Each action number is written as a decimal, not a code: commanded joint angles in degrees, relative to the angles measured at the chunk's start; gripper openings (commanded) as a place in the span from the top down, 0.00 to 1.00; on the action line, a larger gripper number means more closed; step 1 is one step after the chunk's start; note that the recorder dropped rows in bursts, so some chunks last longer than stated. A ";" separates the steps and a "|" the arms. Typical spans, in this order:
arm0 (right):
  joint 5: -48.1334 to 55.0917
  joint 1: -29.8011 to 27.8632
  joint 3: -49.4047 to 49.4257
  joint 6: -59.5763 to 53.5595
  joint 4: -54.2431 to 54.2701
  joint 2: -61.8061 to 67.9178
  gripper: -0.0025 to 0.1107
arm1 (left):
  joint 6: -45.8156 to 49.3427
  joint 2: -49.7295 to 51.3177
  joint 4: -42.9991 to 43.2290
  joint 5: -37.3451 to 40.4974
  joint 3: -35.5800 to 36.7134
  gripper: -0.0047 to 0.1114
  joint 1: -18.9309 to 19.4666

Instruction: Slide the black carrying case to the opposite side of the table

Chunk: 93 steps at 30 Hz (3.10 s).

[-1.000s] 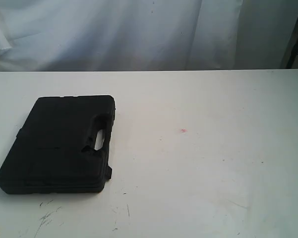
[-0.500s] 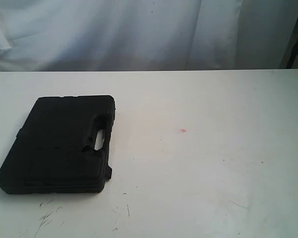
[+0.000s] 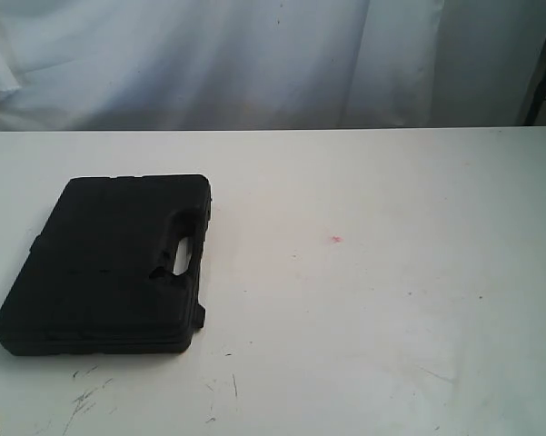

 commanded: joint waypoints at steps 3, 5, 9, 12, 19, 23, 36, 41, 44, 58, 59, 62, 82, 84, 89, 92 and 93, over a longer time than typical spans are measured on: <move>-0.22 0.04 0.18 0.38 -0.50 -0.31 0.98 | 0.00 0.49 -2.34 -13.56 -0.10 0.96 -0.23; -0.22 0.04 0.18 0.38 -0.50 -0.31 0.98 | 0.00 0.49 -2.34 -19.42 -0.10 0.96 -0.23; -0.22 0.04 0.18 0.38 -0.50 -0.31 0.98 | 0.00 0.49 -2.34 -26.84 -0.10 0.96 -0.23; -0.22 0.04 0.18 0.38 -0.50 -0.31 0.98 | 0.00 0.49 -2.34 -28.93 -0.10 0.96 -0.23; -0.22 0.04 0.18 0.38 -0.50 -0.31 0.98 | 0.00 0.49 -2.34 -31.36 -0.10 0.96 -0.23; 0.00 0.04 0.18 0.36 -0.50 -0.31 0.98 | -2.65 0.49 -2.34 -31.67 -0.10 0.96 -0.23; 0.00 0.04 0.18 0.36 -0.50 -0.31 0.98 | -3.24 15.20 -1.90 -10.14 -23.34 0.96 -0.23; 0.00 0.04 0.18 0.36 -0.50 -0.31 0.98 | -3.09 28.30 -3.14 0.38 -35.34 0.96 -0.23; 0.00 0.04 0.18 0.36 -0.50 -0.31 0.98 | -3.09 35.21 -3.14 8.51 -41.27 0.96 -0.23; 0.13 0.04 0.18 0.36 -0.50 -0.31 0.98 | -2.87 59.36 -5.59 20.11 -48.05 0.96 -0.23; 0.13 0.04 0.18 0.36 -0.50 -0.31 0.98 | -2.87 59.89 -6.48 19.98 -48.05 0.96 -0.23; 0.13 0.04 0.18 0.36 -0.50 -0.31 0.98 | -2.03 61.49 -12.02 21.00 -48.05 0.96 -0.23; 0.13 0.04 0.18 0.36 -0.50 -0.31 0.98 | 2.45 97.52 -15.94 32.06 -69.90 0.96 -17.94; 0.13 0.04 0.18 0.36 -0.50 -0.31 0.98 | 0.62 100.98 -14.68 32.06 -72.94 0.96 -20.02; 0.13 0.04 0.18 0.36 -0.50 -0.31 0.98 | -8.01 109.41 -5.61 36.44 -81.24 0.96 -24.28; 0.12 0.04 0.18 0.51 -0.50 -0.31 0.98 | -12.24 113.71 -1.73 38.09 -84.67 0.96 -26.31; 0.12 0.04 0.18 0.51 -0.50 -0.31 0.98 | -12.27 114.68 -1.73 38.23 -85.46 0.96 -26.48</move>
